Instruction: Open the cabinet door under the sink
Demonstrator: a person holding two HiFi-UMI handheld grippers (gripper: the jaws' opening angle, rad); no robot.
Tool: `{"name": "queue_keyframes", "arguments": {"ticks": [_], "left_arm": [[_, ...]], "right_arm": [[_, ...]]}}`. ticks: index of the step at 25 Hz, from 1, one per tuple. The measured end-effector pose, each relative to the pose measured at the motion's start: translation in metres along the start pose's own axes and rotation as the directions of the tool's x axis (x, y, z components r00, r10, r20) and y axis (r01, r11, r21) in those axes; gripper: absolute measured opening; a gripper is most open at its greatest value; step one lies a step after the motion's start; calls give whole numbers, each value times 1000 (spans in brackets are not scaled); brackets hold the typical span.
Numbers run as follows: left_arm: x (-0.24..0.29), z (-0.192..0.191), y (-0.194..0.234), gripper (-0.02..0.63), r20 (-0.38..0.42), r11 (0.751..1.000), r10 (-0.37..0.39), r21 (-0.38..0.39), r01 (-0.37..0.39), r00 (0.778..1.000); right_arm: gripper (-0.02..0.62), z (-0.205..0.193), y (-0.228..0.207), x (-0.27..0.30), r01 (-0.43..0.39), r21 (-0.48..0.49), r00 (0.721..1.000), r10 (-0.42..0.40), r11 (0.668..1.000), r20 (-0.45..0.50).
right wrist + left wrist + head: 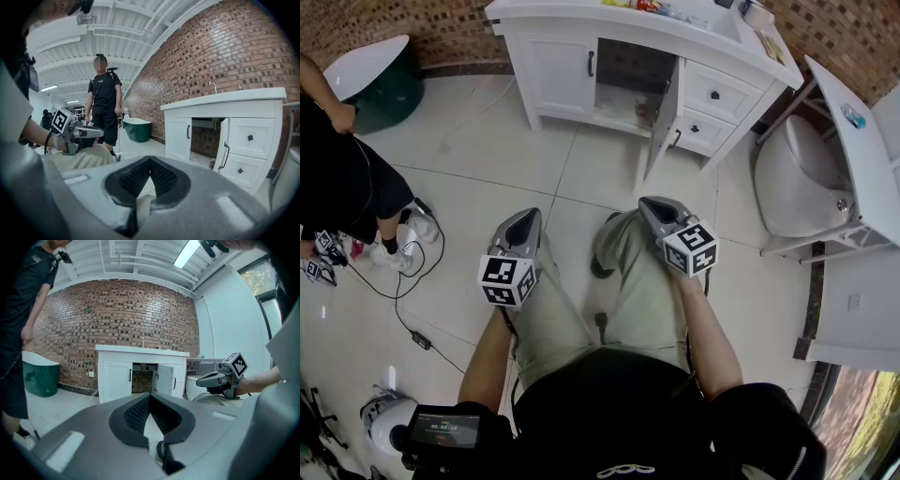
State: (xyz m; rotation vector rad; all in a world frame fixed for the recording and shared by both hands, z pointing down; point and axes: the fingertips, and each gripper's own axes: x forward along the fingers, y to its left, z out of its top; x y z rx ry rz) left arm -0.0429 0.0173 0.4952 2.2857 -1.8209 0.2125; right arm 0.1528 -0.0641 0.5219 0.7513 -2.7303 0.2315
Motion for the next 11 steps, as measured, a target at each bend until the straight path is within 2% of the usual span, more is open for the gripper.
{"name": "queue_keyframes", "arguments": {"ticks": [11], "left_arm": [[-1, 1, 1, 17, 0, 1000, -1, -3, 1, 1000]], "right_arm": [[-8, 2, -2, -2, -1, 9, 1000, 1, 1000, 10]]}}
